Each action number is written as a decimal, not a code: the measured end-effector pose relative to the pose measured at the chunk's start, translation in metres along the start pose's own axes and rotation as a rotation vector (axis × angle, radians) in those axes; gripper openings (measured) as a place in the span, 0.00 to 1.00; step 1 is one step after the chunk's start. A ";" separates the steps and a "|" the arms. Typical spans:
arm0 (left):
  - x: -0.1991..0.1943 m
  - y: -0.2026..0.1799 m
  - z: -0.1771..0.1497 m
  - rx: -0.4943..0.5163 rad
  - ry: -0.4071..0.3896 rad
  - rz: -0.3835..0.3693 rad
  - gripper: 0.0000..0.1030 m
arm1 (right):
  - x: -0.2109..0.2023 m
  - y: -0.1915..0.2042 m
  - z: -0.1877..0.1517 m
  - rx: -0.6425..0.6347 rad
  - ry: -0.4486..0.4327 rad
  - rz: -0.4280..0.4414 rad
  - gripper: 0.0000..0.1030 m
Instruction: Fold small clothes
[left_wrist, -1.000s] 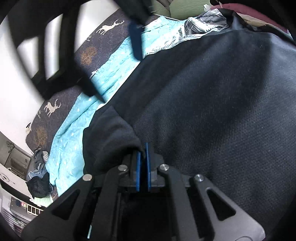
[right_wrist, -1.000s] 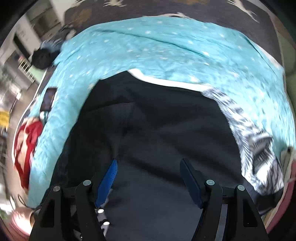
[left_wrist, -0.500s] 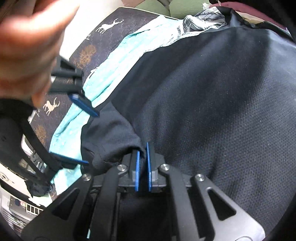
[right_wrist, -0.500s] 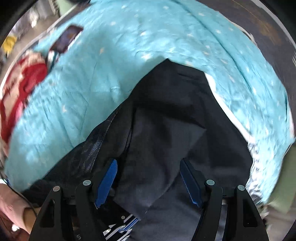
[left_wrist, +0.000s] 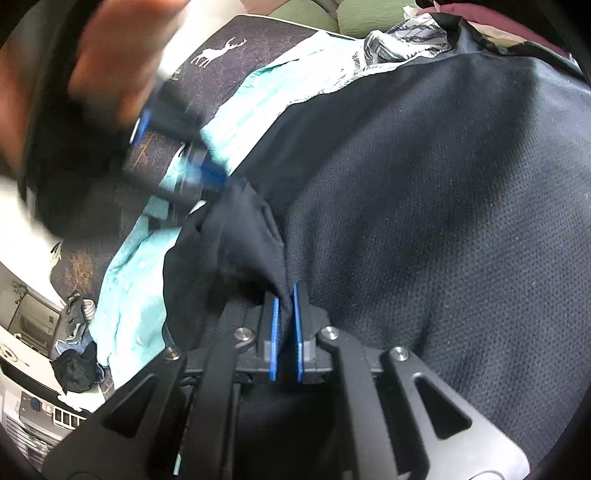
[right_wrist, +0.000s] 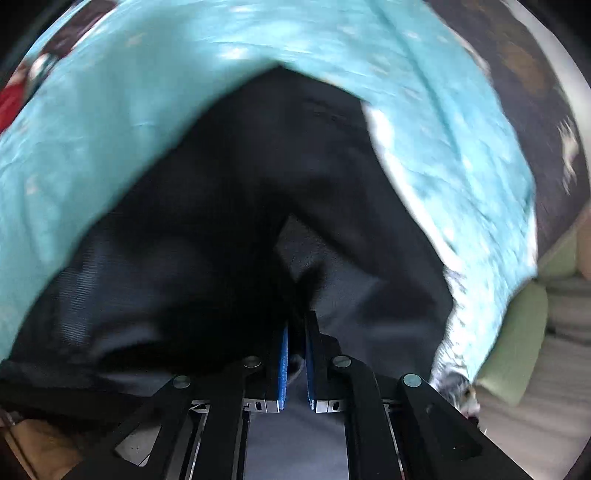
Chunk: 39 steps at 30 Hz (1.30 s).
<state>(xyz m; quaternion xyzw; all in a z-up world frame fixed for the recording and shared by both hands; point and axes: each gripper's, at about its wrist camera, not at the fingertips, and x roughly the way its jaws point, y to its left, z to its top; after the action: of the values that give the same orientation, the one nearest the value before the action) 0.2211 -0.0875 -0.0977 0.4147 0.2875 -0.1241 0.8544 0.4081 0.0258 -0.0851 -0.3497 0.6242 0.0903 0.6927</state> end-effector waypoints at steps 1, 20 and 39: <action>0.000 0.000 0.000 -0.002 0.002 -0.002 0.08 | 0.001 -0.017 -0.006 0.053 0.000 0.036 0.07; -0.031 0.033 -0.014 -0.144 0.049 -0.068 0.37 | 0.020 -0.142 -0.102 0.444 -0.137 0.413 0.45; -0.001 0.106 -0.078 -0.411 0.264 0.083 0.51 | 0.040 -0.082 -0.120 0.209 -0.057 0.372 0.47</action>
<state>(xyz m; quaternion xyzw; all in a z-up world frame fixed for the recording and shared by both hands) 0.2376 0.0398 -0.0673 0.2561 0.3985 0.0273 0.8803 0.3666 -0.1189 -0.0886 -0.1522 0.6641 0.1611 0.7141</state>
